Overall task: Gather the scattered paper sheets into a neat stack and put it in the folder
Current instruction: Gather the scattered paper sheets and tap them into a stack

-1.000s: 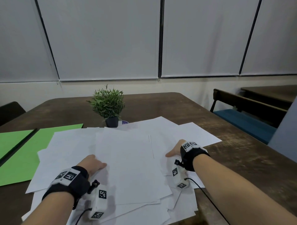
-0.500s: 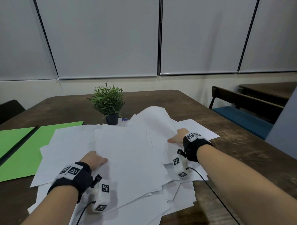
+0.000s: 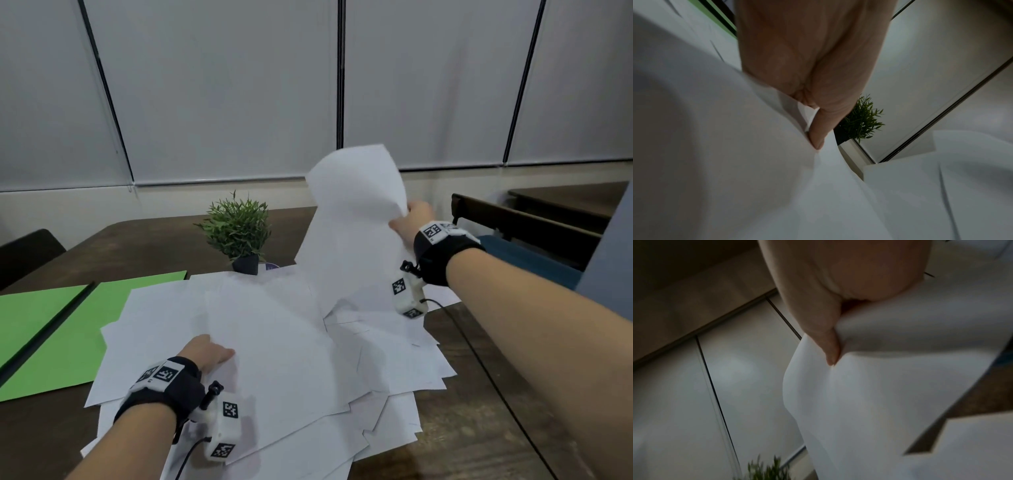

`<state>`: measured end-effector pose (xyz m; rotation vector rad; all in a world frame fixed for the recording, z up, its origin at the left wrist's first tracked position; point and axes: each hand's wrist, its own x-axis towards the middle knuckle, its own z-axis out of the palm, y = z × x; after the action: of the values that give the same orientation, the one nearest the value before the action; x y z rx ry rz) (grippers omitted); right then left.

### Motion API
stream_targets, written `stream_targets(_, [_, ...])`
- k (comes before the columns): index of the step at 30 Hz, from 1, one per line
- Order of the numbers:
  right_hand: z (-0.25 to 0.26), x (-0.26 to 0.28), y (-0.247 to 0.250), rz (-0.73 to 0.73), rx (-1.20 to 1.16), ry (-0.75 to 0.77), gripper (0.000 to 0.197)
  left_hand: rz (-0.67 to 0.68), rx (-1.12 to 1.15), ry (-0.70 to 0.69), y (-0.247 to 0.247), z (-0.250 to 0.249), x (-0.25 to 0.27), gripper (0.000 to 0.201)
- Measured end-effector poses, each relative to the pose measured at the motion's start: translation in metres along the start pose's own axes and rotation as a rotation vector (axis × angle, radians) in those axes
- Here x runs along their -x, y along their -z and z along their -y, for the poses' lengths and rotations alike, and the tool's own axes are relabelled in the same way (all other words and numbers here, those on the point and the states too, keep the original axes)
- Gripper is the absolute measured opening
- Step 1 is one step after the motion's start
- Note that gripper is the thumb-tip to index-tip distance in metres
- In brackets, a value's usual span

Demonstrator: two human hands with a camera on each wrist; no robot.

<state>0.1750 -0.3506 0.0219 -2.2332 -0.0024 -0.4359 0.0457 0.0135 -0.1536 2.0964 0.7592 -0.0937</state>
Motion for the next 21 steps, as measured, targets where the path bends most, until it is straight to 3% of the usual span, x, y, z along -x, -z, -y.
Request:
stream_targets(4, [0.028, -0.006, 0.026, -0.084, -0.096, 0.08, 0.025, -0.002, 0.059, 0.036, 0.0, -0.005, 0.006, 0.053])
stream_targets(7, [0.037, -0.006, 0.029, -0.109, -0.182, 0.103, 0.007, 0.013, 0.237, 0.053, 0.0, -0.005, 0.011, 0.067])
stream_targets(13, [0.039, -0.001, 0.03, -0.133, -0.237, 0.095, 0.012, 0.021, 0.351, 0.057, 0.002, -0.005, 0.017, 0.076])
stream_targets(21, [0.08, -0.007, 0.082, -0.135, -0.349, 0.124, 0.031, 0.016, 0.357, 0.05, 0.001, -0.009, 0.02, 0.08])
